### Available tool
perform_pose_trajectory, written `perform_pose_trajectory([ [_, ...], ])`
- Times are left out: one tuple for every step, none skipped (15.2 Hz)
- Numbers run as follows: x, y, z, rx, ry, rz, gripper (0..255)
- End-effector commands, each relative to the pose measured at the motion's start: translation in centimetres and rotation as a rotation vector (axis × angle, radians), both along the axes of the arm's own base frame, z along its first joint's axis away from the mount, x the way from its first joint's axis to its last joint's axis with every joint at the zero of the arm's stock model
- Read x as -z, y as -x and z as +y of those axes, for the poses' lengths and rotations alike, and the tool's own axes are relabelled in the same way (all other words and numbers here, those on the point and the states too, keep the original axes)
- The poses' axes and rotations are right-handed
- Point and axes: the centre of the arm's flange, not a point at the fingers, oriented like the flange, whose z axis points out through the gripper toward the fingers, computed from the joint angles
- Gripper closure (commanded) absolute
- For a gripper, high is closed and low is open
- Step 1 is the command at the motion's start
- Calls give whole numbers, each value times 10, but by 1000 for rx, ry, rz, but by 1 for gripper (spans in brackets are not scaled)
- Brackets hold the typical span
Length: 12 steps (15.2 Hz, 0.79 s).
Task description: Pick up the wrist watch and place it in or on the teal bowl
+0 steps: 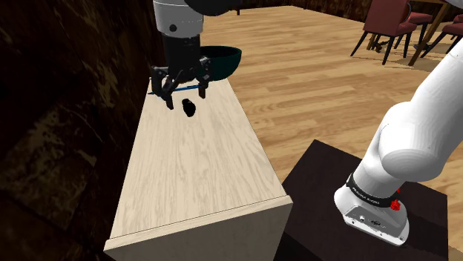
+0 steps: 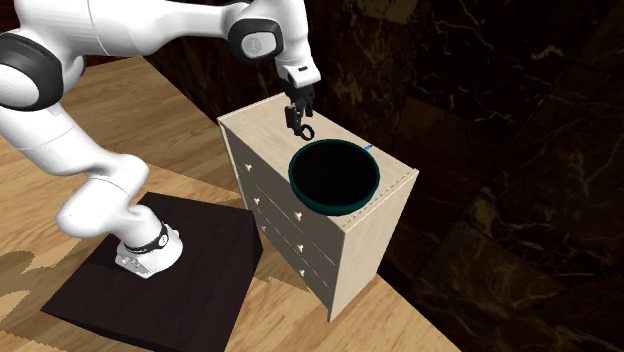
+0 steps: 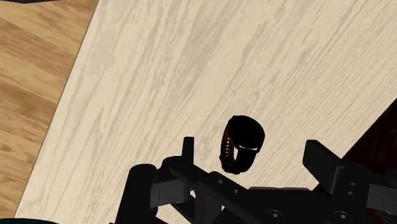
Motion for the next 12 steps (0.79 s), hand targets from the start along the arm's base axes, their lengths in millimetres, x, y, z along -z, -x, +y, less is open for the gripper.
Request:
perform_pose_trajectory([
  [11,-1,1,0,0,0,0],
  [19,-2,1,0,0,0,0],
  [19,-2,1,0,0,0,0],
  [19,-2,1,0,0,0,0],
  [19,-2,1,0,0,0,0],
  [19,-2,1,0,0,0,0],
  [19,-2,1,0,0,0,0],
  [19,-2,1,0,0,0,0],
  [19,-2,1,0,0,0,0],
  [19,-2,1,0,0,0,0],
  [19,-2,1,0,0,0,255],
  [19,-2,1,0,0,0,255],
])
